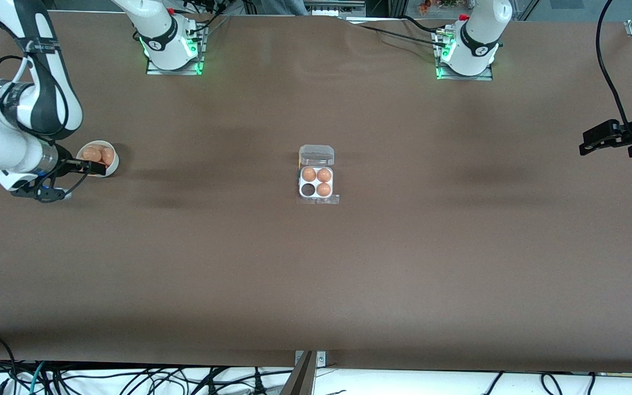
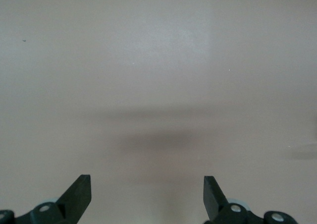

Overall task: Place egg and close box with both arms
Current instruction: 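Reach the right gripper down into the white bowl and grasp an egg, then lift the brown egg out of the bowl with the right gripper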

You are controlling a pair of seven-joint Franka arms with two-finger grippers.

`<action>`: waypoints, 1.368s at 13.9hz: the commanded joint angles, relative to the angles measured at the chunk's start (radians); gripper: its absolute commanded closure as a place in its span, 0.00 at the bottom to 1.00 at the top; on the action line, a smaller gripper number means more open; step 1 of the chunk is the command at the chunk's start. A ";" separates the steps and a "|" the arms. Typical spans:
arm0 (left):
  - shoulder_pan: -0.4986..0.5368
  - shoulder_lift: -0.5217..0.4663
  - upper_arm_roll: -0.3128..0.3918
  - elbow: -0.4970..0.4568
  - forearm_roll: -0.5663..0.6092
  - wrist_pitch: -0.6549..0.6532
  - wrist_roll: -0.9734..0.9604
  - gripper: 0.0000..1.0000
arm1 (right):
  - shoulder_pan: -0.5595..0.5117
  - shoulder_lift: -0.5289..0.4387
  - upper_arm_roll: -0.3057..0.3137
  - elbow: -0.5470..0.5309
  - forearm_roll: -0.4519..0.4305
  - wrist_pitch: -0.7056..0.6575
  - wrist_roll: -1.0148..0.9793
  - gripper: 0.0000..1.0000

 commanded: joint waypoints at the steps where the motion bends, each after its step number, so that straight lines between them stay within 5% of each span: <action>1: 0.007 0.005 -0.003 0.021 -0.005 -0.019 0.005 0.00 | -0.002 -0.069 -0.036 -0.126 -0.011 0.087 -0.083 0.00; 9: 0.007 0.005 -0.003 0.021 -0.005 -0.019 0.003 0.00 | -0.002 -0.030 -0.087 -0.169 -0.014 0.131 -0.165 0.01; 14: 0.007 0.005 -0.003 0.021 -0.005 -0.019 0.000 0.00 | -0.002 -0.016 -0.088 -0.171 -0.029 0.131 -0.166 0.23; 19: 0.005 0.005 -0.003 0.021 -0.005 -0.019 -0.001 0.00 | -0.005 -0.003 -0.090 -0.168 -0.054 0.157 -0.166 0.25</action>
